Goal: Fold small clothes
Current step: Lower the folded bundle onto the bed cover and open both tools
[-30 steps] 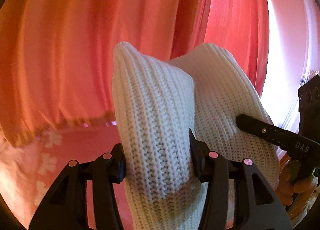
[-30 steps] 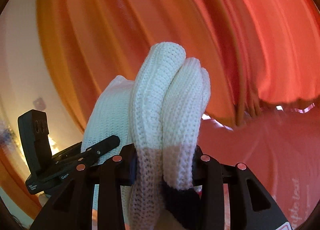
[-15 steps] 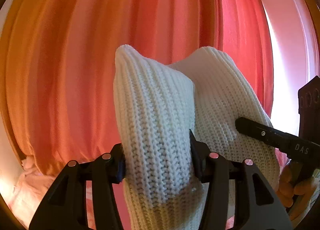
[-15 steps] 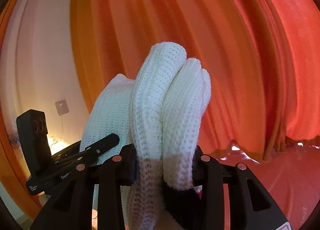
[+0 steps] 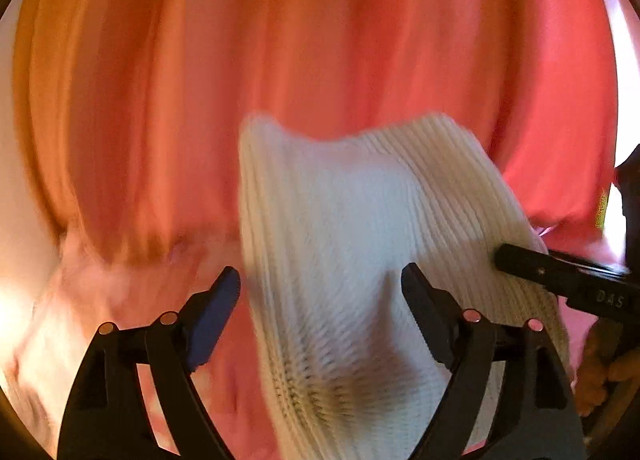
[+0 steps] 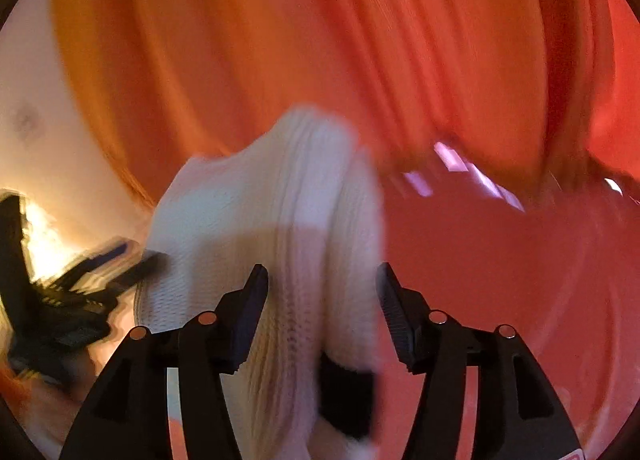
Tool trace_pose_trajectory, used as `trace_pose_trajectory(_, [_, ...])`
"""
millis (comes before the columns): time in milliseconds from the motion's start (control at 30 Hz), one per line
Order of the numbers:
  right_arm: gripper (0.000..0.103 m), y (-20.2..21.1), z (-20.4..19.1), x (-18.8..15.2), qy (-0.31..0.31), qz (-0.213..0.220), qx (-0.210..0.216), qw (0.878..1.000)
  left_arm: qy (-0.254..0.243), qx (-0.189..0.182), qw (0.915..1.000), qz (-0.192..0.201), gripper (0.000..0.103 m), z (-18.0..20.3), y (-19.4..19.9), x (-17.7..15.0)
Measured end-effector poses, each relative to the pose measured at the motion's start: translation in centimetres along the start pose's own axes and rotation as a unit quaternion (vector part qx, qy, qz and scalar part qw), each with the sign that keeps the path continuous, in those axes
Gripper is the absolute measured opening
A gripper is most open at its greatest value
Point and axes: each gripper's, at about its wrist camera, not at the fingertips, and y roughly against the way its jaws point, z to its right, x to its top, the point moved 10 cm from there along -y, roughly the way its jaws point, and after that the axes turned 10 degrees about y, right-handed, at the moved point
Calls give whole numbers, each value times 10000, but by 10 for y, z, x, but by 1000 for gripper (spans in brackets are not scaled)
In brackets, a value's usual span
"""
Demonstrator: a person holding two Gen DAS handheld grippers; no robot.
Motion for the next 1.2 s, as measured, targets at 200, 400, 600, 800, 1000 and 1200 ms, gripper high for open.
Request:
trace_pose_trajectory(200, [48, -17, 16, -67, -452, -357, 117, 9983, 573, 772, 9866, -1322, 72, -52, -75, -109])
trace_pose_trajectory(400, [37, -7, -21, -73, 323, -184, 47, 9993, 930, 649, 9910, -714, 85, -47, -35, -101])
trace_pose_trajectory(600, [66, -54, 7, -88, -300, -935, 276, 9948, 1200, 373, 9875, -949, 95, -49, -42, -123])
trace_pose_trajectory(800, [22, -84, -9, -120, -777, -1608, 1113, 9776, 1658, -88, 9602, -2245, 35, -55, -89, -179])
trace_pose_trajectory(1000, [29, -47, -14, -109, -524, -1036, 1047, 9877, 1473, -74, 9730, -1773, 19, -66, -71, -139])
trace_pose_trajectory(1200, [39, -29, 11, -115, -223, -861, 141, 9959, 1282, 338, 9747, -1801, 33, -70, -72, -159])
